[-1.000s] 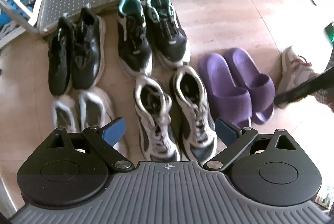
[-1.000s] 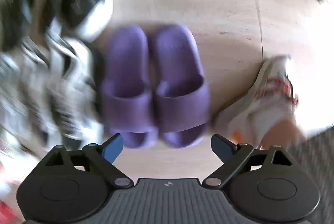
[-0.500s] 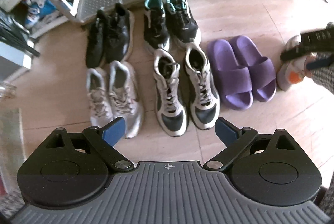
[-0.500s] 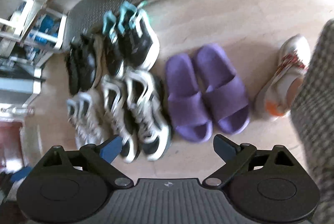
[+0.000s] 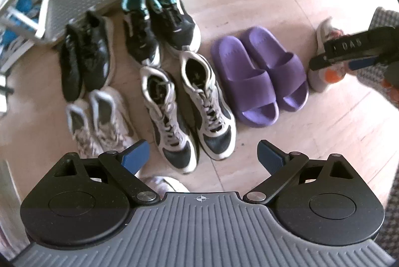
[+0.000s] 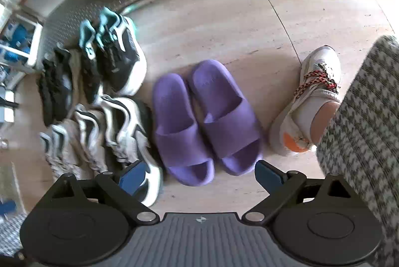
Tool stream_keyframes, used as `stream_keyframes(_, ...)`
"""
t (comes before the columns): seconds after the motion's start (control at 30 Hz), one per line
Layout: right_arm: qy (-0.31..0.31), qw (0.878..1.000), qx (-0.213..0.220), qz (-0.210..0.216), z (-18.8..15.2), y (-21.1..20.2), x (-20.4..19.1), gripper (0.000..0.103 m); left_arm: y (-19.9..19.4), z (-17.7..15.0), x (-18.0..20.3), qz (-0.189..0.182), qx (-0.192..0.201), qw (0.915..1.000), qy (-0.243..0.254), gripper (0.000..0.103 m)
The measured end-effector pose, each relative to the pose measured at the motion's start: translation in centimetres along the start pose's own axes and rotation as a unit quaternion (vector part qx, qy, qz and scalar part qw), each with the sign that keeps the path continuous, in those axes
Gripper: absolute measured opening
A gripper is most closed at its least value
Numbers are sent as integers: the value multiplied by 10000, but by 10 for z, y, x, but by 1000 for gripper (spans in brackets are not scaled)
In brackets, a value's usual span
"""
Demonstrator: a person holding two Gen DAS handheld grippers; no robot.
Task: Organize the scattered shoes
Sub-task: 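Push the purple slides together with the right tool to align them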
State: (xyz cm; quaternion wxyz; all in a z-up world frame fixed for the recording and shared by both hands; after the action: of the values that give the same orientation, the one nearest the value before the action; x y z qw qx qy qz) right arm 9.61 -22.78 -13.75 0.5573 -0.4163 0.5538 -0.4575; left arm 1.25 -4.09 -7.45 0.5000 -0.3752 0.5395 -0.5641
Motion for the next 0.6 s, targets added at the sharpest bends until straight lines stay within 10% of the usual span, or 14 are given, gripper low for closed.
stream_keyframes(0.3,-454,9980,-241,-362,14,36,8,89,34,65,5,-155,131,9995,249,95)
stream_keyframes(0.6,-793,9931,-811,-297,25,74,-5,39,36,96,-9,-153,281,9995,34,97)
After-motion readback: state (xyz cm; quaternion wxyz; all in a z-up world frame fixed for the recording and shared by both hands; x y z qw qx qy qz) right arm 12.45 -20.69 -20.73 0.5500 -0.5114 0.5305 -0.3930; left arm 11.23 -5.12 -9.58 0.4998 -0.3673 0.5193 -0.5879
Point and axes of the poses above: each gripper's, at about its wrist camera, not at the fingertips, and y roughly the way its jaws point, x to its right, z to its top, the point moved 7 cm from there along y, roughly the way its jaws point, and after that the axes turned 5 degrees about z, right-handed, at the moved point
